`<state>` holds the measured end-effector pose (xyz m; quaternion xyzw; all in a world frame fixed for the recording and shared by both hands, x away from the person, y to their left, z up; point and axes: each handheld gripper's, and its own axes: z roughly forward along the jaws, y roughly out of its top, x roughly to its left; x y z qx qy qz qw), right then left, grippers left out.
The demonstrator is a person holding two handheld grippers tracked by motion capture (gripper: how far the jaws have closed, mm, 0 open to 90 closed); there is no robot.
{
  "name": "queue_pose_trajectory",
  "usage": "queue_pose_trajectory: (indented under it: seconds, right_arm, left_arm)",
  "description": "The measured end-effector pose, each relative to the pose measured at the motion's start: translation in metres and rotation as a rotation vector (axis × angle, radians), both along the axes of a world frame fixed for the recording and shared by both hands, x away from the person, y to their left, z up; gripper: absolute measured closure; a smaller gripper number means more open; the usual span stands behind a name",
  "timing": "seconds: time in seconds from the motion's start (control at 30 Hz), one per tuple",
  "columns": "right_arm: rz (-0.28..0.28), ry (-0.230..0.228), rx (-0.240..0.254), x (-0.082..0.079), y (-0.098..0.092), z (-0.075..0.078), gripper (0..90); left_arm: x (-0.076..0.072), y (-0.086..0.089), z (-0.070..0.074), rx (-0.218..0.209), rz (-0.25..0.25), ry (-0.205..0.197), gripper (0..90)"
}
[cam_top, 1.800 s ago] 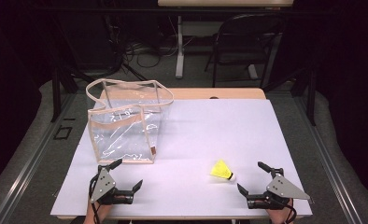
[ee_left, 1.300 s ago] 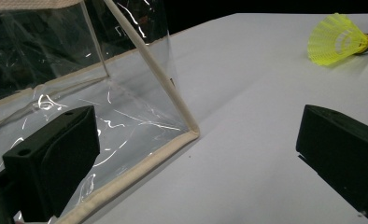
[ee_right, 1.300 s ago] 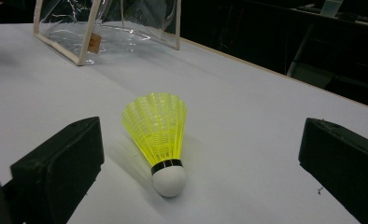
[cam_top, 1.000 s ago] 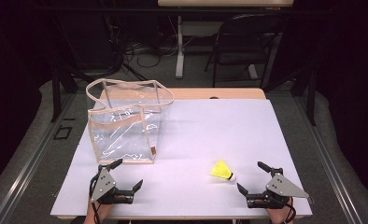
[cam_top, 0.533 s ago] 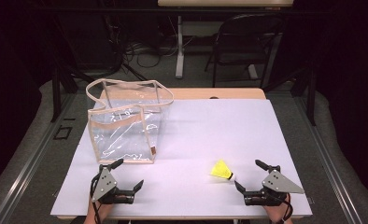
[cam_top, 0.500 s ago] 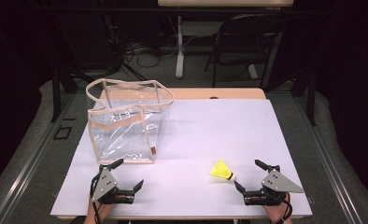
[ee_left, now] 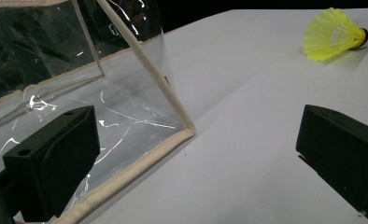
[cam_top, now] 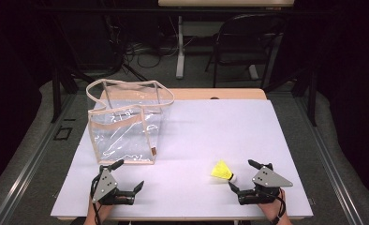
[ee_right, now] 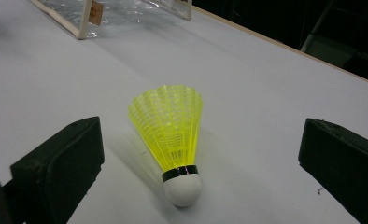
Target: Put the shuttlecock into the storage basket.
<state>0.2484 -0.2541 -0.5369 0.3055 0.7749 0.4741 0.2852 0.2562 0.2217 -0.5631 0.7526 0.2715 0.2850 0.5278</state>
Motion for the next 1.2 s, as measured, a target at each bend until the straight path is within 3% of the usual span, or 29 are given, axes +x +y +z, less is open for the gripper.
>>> queue_pose_trajectory:
  seconds: [0.8, 1.2]
  right_arm:
    - [0.048, 0.137, -0.106, 0.019, 0.017, -0.002, 0.0]
    - [0.085, 0.237, -0.192, 0.033, 0.026, -0.005, 0.0]
  left_arm:
    - [0.000, -0.001, 0.000, 0.013, -0.007, 0.008, 0.0]
    - [0.001, -0.001, 0.000, 0.016, -0.008, 0.009, 0.0]
